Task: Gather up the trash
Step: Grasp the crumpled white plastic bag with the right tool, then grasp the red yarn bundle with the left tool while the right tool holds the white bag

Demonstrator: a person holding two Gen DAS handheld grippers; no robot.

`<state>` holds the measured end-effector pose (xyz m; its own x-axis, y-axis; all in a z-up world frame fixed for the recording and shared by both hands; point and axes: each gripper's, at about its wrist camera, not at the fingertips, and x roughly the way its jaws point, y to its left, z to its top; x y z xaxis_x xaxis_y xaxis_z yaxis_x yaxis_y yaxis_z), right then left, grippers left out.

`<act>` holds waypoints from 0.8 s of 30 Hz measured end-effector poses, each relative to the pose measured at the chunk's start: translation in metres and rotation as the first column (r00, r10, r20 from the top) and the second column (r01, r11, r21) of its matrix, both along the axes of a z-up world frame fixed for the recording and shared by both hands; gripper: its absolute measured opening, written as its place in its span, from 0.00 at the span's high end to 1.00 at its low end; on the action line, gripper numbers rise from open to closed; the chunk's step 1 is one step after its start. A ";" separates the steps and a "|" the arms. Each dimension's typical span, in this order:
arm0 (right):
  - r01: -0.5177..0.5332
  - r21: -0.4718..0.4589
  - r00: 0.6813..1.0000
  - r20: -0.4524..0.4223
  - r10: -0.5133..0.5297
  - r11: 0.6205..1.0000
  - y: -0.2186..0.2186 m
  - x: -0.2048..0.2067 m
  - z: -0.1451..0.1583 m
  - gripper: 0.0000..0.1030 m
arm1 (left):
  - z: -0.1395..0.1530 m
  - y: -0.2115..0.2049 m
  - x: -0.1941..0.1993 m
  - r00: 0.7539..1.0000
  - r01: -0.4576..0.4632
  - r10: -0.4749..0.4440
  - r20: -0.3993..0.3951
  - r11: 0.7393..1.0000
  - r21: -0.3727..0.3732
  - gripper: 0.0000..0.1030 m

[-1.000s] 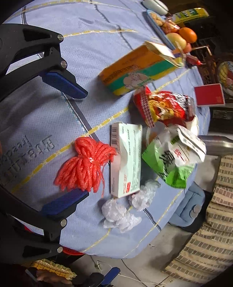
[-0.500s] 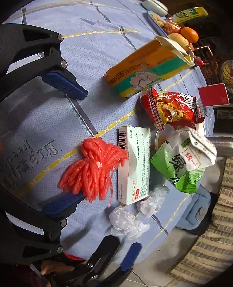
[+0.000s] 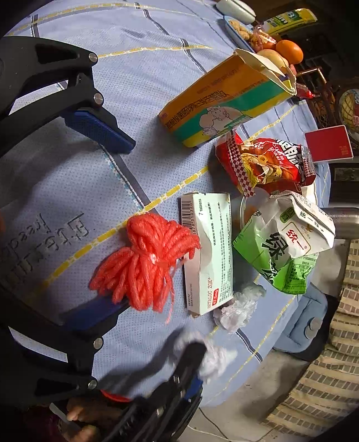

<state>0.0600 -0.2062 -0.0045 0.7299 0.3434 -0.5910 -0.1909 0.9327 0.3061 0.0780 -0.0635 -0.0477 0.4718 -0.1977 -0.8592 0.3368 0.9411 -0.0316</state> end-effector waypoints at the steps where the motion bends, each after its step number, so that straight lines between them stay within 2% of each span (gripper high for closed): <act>1: 0.010 -0.001 1.000 0.005 -0.010 1.000 -0.004 -0.002 0.001 0.70 | 0.001 0.002 0.000 1.000 0.001 -0.001 -0.003 1.000 -0.023 0.07; 5: 0.083 -0.018 0.997 0.005 -0.083 0.996 -0.027 -0.005 -0.001 0.70 | 0.006 0.006 -0.001 1.000 0.009 -0.009 0.002 0.996 -0.093 0.07; 11: 0.088 -0.025 0.996 -0.003 -0.089 0.996 -0.030 -0.003 -0.009 0.70 | 0.014 0.001 -0.006 0.997 0.013 -0.007 0.073 0.997 -0.080 0.07; 20: 0.074 -0.006 0.997 -0.013 -0.074 0.997 -0.030 -0.001 -0.019 0.69 | 0.009 0.005 0.005 0.999 -0.037 0.040 0.033 0.995 -0.090 0.07; 23: 0.071 -0.005 0.997 -0.004 -0.071 0.997 -0.029 -0.002 -0.020 0.69 | 0.008 0.007 0.008 0.999 -0.045 0.048 0.021 0.994 -0.102 0.15; 24: 0.069 -0.001 0.998 -0.002 -0.069 0.998 -0.030 -0.002 -0.021 0.69 | 0.008 0.007 0.008 0.999 -0.041 0.044 0.019 0.993 -0.108 0.22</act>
<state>0.0583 -0.2359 -0.0251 0.7510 0.2914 -0.5926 -0.1252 0.9439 0.3055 0.0855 -0.0562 -0.0398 0.4995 -0.2679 -0.8238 0.2981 0.9461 -0.1270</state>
